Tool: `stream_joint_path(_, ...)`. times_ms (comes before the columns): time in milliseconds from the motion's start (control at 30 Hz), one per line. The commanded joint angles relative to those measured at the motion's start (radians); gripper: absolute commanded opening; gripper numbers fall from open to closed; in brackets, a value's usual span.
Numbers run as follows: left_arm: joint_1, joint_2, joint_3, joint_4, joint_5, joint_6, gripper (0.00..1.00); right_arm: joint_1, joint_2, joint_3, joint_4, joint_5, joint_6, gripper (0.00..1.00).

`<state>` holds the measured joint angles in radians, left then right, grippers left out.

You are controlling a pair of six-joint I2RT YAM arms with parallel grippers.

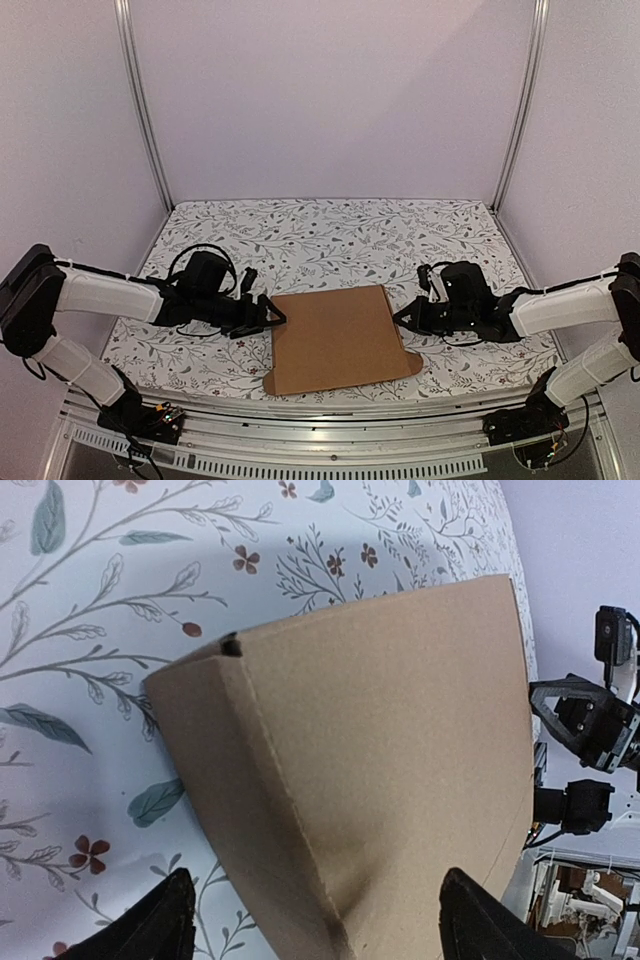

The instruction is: Fold the paper box

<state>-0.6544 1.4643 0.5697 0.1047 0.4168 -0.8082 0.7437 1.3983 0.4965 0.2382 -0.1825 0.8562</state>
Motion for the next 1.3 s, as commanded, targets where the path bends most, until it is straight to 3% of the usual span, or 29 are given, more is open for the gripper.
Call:
stream_joint_path(0, -0.007, -0.058, -0.013, -0.056, -0.018, 0.015, 0.85, -0.007, 0.023, -0.04, -0.029, -0.015, 0.001, 0.0)
stream_joint_path(367, 0.007, -0.069, -0.077, 0.004, 0.047, -0.038, 0.89, -0.09, 0.025, -0.134, 0.086, -0.105, 0.034, 0.0)
stream_joint_path(867, 0.005, 0.117, -0.167, 0.494, 0.197, -0.272, 0.9, -0.122, 0.148, -0.176, 0.224, -0.168, 0.058, 0.0)
stream_joint_path(1267, 0.007, 0.136, -0.222, 0.544, 0.195, -0.3, 0.92, -0.131, 0.146, -0.204, 0.204, -0.147, 0.052, 0.0)
